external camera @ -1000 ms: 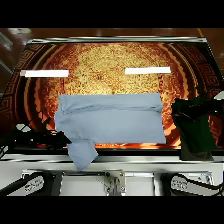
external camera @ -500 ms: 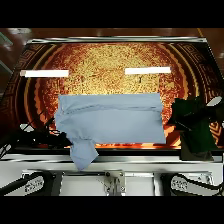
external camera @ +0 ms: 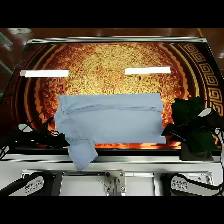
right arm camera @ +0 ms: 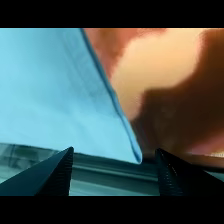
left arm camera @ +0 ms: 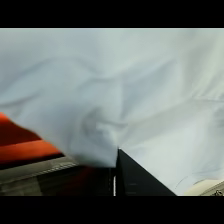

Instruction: Fold the shirts.

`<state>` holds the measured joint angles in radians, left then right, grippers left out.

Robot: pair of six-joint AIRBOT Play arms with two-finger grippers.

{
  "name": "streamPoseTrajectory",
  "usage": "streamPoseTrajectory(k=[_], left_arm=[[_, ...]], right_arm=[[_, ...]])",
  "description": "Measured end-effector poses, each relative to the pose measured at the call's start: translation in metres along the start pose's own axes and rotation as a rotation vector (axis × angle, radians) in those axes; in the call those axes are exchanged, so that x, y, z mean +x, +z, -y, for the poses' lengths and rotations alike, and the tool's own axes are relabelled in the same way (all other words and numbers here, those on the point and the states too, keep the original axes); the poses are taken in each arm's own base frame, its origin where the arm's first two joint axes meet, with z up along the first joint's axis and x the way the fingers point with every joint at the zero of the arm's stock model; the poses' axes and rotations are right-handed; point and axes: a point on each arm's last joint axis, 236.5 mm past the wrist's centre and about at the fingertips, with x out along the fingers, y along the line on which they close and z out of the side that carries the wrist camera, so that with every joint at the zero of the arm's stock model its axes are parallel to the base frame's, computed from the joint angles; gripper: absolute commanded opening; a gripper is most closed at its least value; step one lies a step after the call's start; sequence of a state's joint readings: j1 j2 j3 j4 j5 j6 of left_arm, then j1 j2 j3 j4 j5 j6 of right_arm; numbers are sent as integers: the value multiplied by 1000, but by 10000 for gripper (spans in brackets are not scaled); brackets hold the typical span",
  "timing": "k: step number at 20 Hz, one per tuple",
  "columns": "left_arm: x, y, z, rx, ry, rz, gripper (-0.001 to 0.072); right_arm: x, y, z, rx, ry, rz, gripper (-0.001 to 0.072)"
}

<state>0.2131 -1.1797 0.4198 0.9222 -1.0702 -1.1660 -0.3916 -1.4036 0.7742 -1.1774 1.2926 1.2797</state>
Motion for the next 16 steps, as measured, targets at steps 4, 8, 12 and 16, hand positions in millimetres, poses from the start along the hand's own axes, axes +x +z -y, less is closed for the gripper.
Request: streamPoseTrajectory(k=[4,8,12,16], left_arm=[[-4,2,5,7,-14,1,40],[-11,15,14,19,-31,30,40],[-24,33,23,63,-36,76,40],[-61,69,46,174,-33,199,39]], right_arm=[[15,-10,-1,65,26,-10,585],[30,-12,-2,75,22,-1,74],[30,-2,-13,1,21,32,70],[-6,45,-36,-110,37,211,69]])
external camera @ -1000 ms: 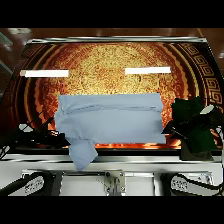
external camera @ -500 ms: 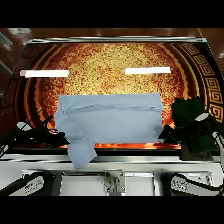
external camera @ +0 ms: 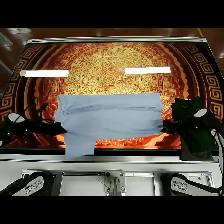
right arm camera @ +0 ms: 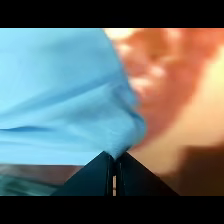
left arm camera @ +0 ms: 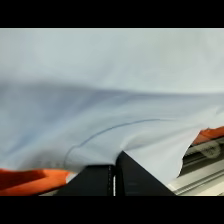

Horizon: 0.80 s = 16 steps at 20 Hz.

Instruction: Fold the shirts.

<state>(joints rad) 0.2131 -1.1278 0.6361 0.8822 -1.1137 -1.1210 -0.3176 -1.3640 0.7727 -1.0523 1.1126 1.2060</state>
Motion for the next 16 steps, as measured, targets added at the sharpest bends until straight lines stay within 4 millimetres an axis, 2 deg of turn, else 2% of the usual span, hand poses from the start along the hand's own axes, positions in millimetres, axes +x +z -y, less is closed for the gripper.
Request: streamPoseTrajectory(k=[4,6,10,13,16], left_arm=[[-33,50,19,80,6,108,39],[-38,71,21,85,7,129,39],[-36,111,17,82,2,125,40],[-30,144,11,83,-3,122,40],[-18,171,3,77,-10,109,40]], right_arm=[[-29,53,-31,-80,11,144,68],[-32,77,-45,-118,-6,195,68],[-24,122,-64,-156,-41,254,69],[-15,148,-63,-140,-69,270,69],[-1,159,-56,-114,-83,262,69]])
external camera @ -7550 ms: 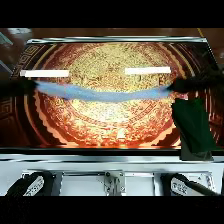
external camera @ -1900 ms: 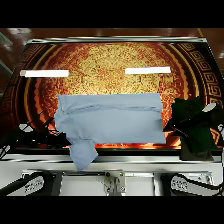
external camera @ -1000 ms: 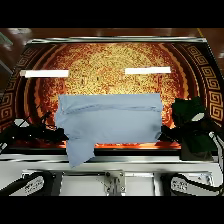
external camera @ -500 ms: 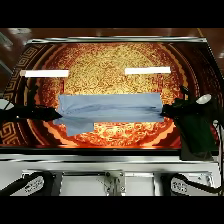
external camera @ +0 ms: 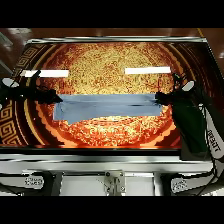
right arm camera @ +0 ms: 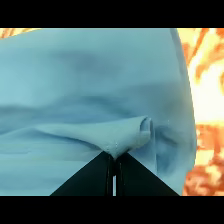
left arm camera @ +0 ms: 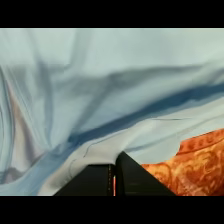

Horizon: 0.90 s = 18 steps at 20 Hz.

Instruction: Fold the shirts.

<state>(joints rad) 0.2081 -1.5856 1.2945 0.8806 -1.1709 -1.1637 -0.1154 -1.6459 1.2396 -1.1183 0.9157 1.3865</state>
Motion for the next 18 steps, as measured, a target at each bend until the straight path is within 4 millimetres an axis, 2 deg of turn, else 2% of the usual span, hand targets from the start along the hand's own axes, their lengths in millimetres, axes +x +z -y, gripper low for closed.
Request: streamPoseTrajectory(k=[2,3,4,5,6,8,9,13,15,18], left_arm=[[13,11,-6,-5,-6,-16,46],[19,15,-10,-9,-7,-24,134],[24,18,-13,-12,-8,-30,346],[28,19,-15,-15,-9,-36,535],[30,18,-16,-19,-12,-47,589],[31,14,-15,-22,-26,-79,589],[29,12,-15,-24,-36,-96,588],[9,3,-15,-53,-60,-139,587],[-3,2,-11,-57,-66,-141,587],[-19,4,0,-41,-69,-121,586]], right_arm=[[11,0,4,15,-8,-13,92],[14,1,5,21,-10,-10,221],[16,3,7,27,-13,-4,480],[18,5,8,28,-17,2,569],[18,7,9,29,-16,9,571],[12,13,7,20,-11,29,592],[6,17,7,15,-10,42,675],[-16,27,30,90,-20,77,675],[-14,24,40,176,10,61,675],[4,16,31,257,106,13,674]])
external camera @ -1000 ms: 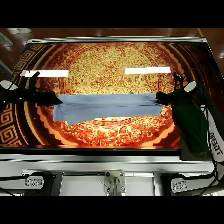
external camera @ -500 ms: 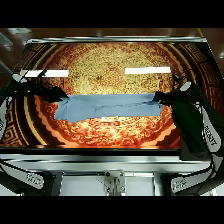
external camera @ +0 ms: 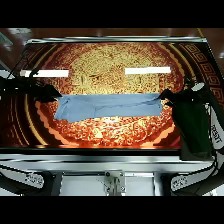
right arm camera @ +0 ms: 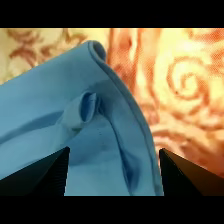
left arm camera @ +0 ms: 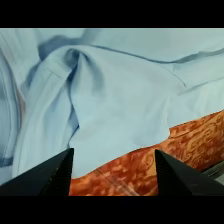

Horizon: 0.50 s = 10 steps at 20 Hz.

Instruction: Fold the shirts.

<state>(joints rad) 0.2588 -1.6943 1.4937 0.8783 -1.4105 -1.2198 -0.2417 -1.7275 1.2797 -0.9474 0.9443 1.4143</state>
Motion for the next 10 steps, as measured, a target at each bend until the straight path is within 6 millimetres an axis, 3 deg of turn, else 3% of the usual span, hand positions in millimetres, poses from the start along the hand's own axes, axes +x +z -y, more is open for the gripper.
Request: streamPoseTrajectory(k=[5,6,8,9,10], left_arm=[[-10,4,32,25,-60,33,586],[-10,4,37,28,-71,35,586],[-10,5,46,34,-93,40,583],[-9,5,49,37,-97,39,577],[-8,5,51,40,-102,38,495]], right_arm=[[32,-18,-23,60,103,-74,670],[36,-21,-27,56,109,-85,550],[45,-29,-27,51,107,-110,163],[47,-34,-27,46,104,-124,71],[47,-35,-29,39,105,-127,71]])
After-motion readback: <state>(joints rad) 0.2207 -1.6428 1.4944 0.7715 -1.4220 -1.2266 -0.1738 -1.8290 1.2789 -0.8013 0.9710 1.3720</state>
